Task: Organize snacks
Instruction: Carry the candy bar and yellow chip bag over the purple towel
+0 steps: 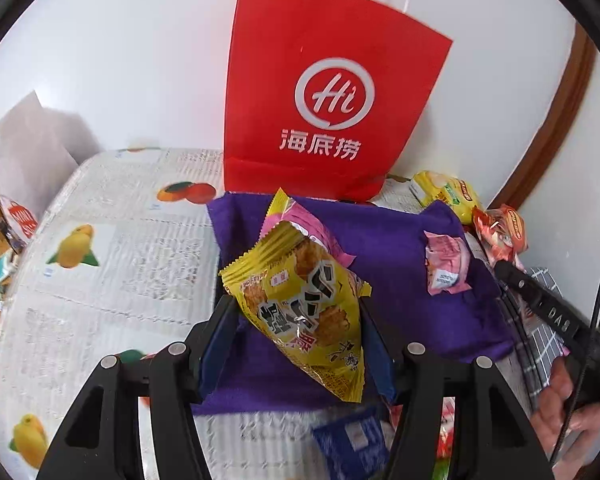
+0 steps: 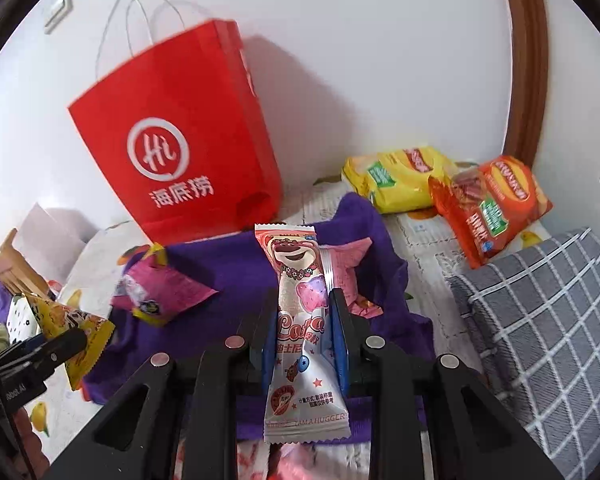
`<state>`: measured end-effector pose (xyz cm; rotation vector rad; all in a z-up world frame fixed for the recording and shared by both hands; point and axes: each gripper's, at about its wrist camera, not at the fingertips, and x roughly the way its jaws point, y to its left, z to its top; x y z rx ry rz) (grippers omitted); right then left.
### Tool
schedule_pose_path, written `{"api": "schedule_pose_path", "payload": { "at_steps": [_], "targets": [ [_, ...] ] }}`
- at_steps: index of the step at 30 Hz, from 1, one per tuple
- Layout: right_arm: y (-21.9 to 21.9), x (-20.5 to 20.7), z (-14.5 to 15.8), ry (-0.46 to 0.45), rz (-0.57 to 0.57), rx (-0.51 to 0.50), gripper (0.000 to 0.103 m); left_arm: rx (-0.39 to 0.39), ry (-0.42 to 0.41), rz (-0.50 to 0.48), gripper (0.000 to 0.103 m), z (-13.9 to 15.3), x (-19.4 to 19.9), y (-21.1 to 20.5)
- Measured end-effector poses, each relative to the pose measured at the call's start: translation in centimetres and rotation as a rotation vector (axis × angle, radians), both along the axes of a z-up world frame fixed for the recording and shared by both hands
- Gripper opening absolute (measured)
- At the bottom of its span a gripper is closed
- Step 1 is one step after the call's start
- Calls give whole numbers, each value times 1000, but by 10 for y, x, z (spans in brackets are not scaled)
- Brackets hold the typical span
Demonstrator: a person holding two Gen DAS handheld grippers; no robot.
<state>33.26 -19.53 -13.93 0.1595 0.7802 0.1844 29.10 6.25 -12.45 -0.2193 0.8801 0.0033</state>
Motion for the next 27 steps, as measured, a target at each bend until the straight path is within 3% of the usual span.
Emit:
{"api": "schedule_pose_path", "payload": {
  "at_steps": [8, 12, 16, 27],
  "targets": [
    [1, 1, -36, 21, 10, -89, 24, -14, -31, 80, 58, -23, 3, 3],
    [1, 4, -42, 32, 12, -61, 24, 13, -50, 85, 58, -27, 4, 1],
    [6, 4, -47, 37, 21, -72, 24, -54, 5, 98, 58, -41, 9, 6],
    [-2, 7, -54, 100, 34, 17, 25, -96, 47, 91, 59, -52, 10, 5]
  ]
}}
